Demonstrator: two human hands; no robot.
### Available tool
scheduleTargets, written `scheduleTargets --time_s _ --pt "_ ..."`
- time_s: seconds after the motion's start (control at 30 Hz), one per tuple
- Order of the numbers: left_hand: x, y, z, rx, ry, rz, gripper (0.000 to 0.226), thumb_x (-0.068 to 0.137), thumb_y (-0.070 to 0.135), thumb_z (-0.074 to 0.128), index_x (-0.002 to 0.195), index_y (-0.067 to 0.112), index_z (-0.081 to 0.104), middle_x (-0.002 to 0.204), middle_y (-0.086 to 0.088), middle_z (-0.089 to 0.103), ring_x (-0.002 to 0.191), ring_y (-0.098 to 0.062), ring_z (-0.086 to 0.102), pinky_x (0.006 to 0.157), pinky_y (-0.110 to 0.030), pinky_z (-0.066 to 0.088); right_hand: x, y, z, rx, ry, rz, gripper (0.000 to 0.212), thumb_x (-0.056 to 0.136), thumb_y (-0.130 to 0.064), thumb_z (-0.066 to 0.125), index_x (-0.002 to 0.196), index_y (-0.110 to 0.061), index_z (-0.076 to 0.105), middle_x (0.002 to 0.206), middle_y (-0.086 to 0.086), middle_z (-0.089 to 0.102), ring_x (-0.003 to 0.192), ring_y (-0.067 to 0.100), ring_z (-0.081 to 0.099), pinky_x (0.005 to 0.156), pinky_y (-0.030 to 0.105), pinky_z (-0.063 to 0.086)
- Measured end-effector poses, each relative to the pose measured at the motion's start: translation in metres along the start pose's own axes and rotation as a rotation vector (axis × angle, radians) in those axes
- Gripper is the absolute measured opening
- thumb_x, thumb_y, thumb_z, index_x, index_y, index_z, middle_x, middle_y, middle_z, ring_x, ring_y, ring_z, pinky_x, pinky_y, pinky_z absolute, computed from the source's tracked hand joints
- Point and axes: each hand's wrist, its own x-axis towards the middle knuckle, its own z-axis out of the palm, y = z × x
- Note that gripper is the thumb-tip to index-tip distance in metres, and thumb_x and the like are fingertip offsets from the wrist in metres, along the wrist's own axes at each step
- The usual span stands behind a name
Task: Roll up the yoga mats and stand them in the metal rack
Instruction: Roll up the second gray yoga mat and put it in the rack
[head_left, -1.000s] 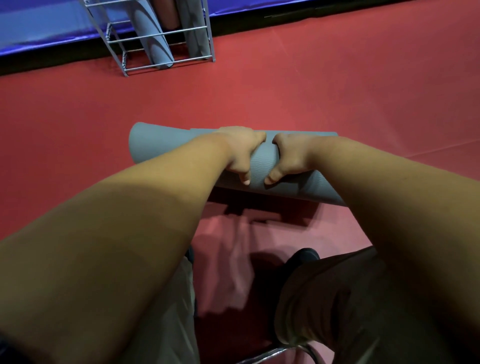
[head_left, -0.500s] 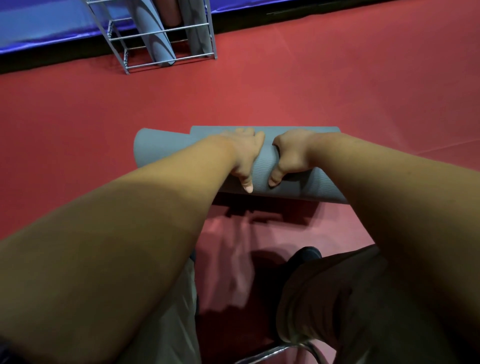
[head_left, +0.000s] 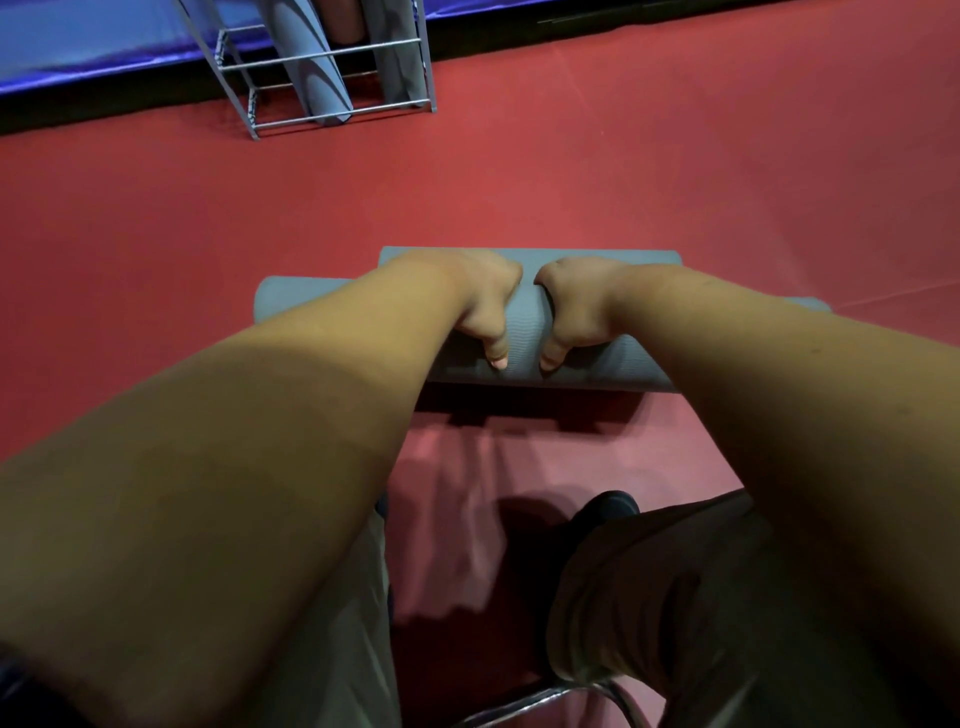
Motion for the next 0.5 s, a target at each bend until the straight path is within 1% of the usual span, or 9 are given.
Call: scheduleTargets --time_s 0.07,0.1,0.2,0.27,0.3,0.33,0.37,0.43,0.5 --pt "0.003 -0.001 0.004 -0.012 -0.002 -0.007 0.084 0.055 0.057 0.100 0.112 0.020 0.049 0.106 -0.001 0.060 0.097 -0.030 0.062 0.089 -0.042 0.058 -0.001 0.001 -0.002 -0.008 -0.015 0.007 0.079 0.051 -0.065 0.095 0.110 -0.017 0.072 0.104 0.006 0.074 0.091 0.029 0.068 0.080 0.035 0.059" --pt "0.005 -0.001 0.005 -0.013 0.003 -0.005 0.087 0.056 0.057 0.100 0.115 0.021 0.048 0.115 -0.003 0.061 0.101 -0.031 0.062 0.093 -0.043 0.058 -0.001 0.002 -0.002 -0.001 -0.018 0.013 0.075 0.054 -0.065 0.094 0.107 -0.017 0.073 0.100 0.006 0.074 0.089 0.029 0.068 0.077 0.034 0.057" --pt "0.005 -0.001 0.006 0.027 0.034 0.015 0.098 0.057 0.059 0.100 0.130 0.017 0.049 0.134 -0.010 0.059 0.118 -0.034 0.060 0.101 -0.044 0.054 -0.002 0.006 -0.003 0.049 -0.016 0.040 0.071 0.055 -0.067 0.093 0.103 -0.018 0.074 0.096 0.004 0.073 0.087 0.027 0.068 0.078 0.035 0.058" --pt "0.001 0.000 0.004 0.082 0.072 0.027 0.108 0.055 0.062 0.100 0.138 0.016 0.047 0.142 -0.009 0.054 0.130 -0.035 0.054 0.104 -0.046 0.050 -0.002 0.008 -0.005 0.072 -0.008 0.047 0.069 0.055 -0.068 0.092 0.100 -0.019 0.074 0.095 0.004 0.073 0.087 0.027 0.068 0.079 0.036 0.059" --pt "-0.001 0.001 0.002 0.095 0.087 0.020 0.111 0.054 0.062 0.100 0.140 0.017 0.046 0.144 -0.007 0.053 0.133 -0.035 0.052 0.103 -0.047 0.048 -0.003 0.008 -0.006 0.080 -0.006 0.048 0.067 0.055 -0.068 0.092 0.099 -0.020 0.073 0.094 0.004 0.073 0.087 0.027 0.068 0.078 0.036 0.059" --pt "-0.002 0.001 0.000 0.091 0.099 0.011 0.111 0.053 0.062 0.100 0.140 0.018 0.047 0.143 -0.005 0.054 0.132 -0.034 0.054 0.098 -0.046 0.048 -0.003 0.009 -0.006 0.087 -0.004 0.050 0.066 0.056 -0.067 0.092 0.098 -0.020 0.072 0.094 0.003 0.072 0.087 0.026 0.067 0.078 0.036 0.059" --pt "-0.002 0.000 -0.002 0.074 0.105 0.002 0.107 0.051 0.061 0.101 0.135 0.019 0.048 0.139 -0.005 0.058 0.126 -0.034 0.058 0.093 -0.044 0.050 -0.003 0.009 -0.007 0.093 -0.004 0.053 0.065 0.056 -0.066 0.092 0.098 -0.020 0.071 0.094 0.003 0.071 0.087 0.026 0.067 0.078 0.037 0.059" --pt "-0.004 -0.001 -0.006 0.035 0.094 -0.015 0.097 0.048 0.062 0.101 0.119 0.022 0.049 0.122 -0.004 0.064 0.105 -0.032 0.062 0.086 -0.040 0.054 -0.003 0.008 -0.006 0.095 -0.003 0.050 0.068 0.056 -0.064 0.092 0.102 -0.021 0.067 0.098 0.002 0.069 0.090 0.026 0.066 0.081 0.038 0.059" --pt "-0.005 -0.001 -0.009 0.015 0.077 -0.024 0.091 0.047 0.063 0.100 0.112 0.021 0.052 0.107 0.000 0.064 0.095 -0.030 0.062 0.082 -0.040 0.057 -0.002 0.007 -0.005 0.102 -0.007 0.044 0.074 0.054 -0.063 0.092 0.109 -0.022 0.062 0.105 0.002 0.068 0.095 0.028 0.065 0.088 0.041 0.059"
